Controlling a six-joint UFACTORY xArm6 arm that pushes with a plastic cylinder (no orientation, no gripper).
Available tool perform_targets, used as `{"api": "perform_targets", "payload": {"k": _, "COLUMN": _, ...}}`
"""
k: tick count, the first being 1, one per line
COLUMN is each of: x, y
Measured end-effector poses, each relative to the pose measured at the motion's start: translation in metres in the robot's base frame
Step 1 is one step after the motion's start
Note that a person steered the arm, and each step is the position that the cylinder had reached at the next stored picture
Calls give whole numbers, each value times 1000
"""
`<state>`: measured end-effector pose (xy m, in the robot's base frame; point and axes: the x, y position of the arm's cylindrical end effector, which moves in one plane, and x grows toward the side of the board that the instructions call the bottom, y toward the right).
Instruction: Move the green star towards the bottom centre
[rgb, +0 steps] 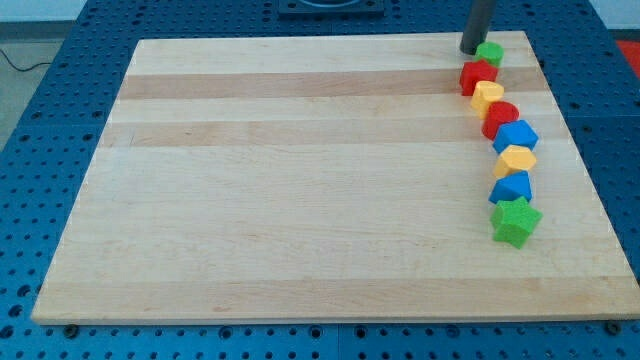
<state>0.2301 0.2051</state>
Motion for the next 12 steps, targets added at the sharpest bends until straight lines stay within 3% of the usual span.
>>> {"api": "perform_targets", "payload": {"k": 2, "x": -39, "y": 2}}
{"api": "perform_targets", "payload": {"k": 3, "x": -36, "y": 99}}
{"api": "perform_targets", "payload": {"k": 4, "x": -30, "y": 140}}
{"api": "perform_targets", "payload": {"k": 5, "x": -14, "y": 140}}
{"api": "perform_targets", "payload": {"k": 6, "x": 85, "y": 140}}
{"api": "perform_targets", "payload": {"k": 7, "x": 157, "y": 140}}
{"api": "perform_targets", "payload": {"k": 9, "x": 203, "y": 140}}
{"api": "perform_targets", "payload": {"k": 10, "x": 254, "y": 140}}
{"api": "perform_targets", "payload": {"k": 12, "x": 310, "y": 102}}
